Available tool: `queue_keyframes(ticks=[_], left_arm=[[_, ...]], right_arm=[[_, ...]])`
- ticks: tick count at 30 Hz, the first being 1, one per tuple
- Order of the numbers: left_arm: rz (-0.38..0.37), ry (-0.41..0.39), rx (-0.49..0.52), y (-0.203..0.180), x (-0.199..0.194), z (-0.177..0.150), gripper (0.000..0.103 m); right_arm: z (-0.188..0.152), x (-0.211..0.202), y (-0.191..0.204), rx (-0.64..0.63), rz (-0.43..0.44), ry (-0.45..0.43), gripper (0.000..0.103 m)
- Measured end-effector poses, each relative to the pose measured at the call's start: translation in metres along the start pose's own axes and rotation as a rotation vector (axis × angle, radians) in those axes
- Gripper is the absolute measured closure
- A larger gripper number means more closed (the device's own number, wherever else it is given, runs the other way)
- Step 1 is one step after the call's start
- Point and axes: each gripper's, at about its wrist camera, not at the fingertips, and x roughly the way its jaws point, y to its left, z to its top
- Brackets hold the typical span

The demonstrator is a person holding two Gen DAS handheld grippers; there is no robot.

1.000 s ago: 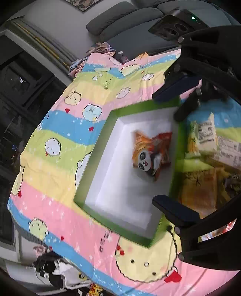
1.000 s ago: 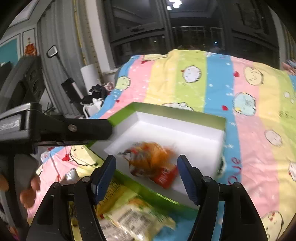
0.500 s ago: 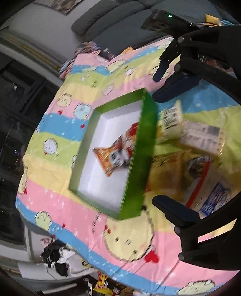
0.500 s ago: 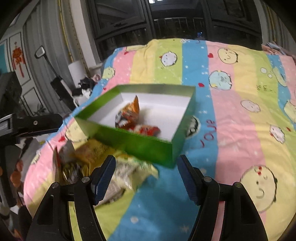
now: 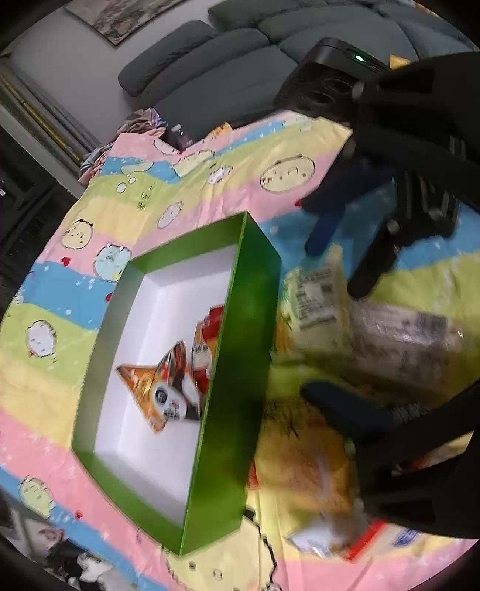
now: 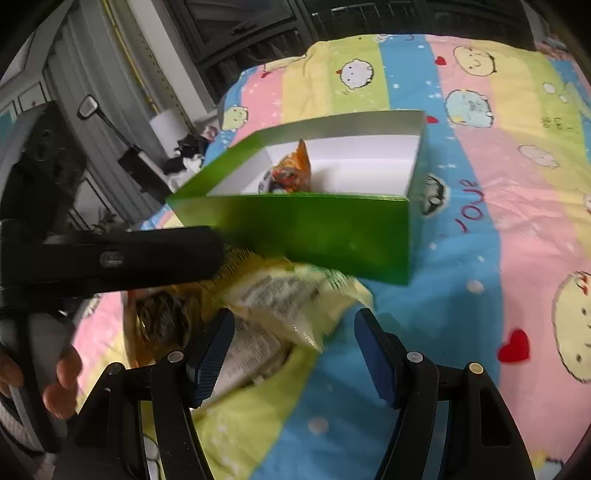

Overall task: Organize snacks
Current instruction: 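Grasp the white-and-green wrapped packet with the right gripper, then carry the white-and-green packet into the green box and release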

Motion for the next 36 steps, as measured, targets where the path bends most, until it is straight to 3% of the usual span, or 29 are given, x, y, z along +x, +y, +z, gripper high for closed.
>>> queue_keyframes(ticks=[8,10,12,19,22,25,30,36], left_arm=[[0.054,0.112,-0.052,0.006,0.035,0.009,0.022],[0.060,0.140,-0.065,0.008,0.043,0.007,0.032],[0.058,0.154,-0.085,0.010,0.047,0.006,0.032],[0.075,0.151,-0.081,0.012,0.049,0.004,0.056],[0.091,0.143,-0.060,0.007,0.049,0.001,0.056],[0.090,0.128,-0.071,0.006,0.049,0.002,0.057],[0.101,0.100,-0.059,-0.004,0.036,-0.004,0.057],[0.098,0.038,-0.048,-0.016,0.004,-0.012,0.057]], right_arm=[[-0.001,0.019,-0.017,0.104,0.113,0.021,0.040],[-0.001,0.019,-0.019,0.122,0.129,0.021,0.042],[-0.002,0.021,-0.022,0.142,0.128,0.036,0.043],[-0.005,0.026,-0.023,0.150,0.120,0.071,0.050],[-0.005,0.028,-0.029,0.175,0.153,0.073,0.055],[-0.006,0.028,-0.035,0.218,0.196,0.056,0.071],[-0.007,0.017,-0.026,0.223,0.202,0.012,0.077],[-0.006,-0.010,-0.005,0.131,0.208,-0.037,0.078]])
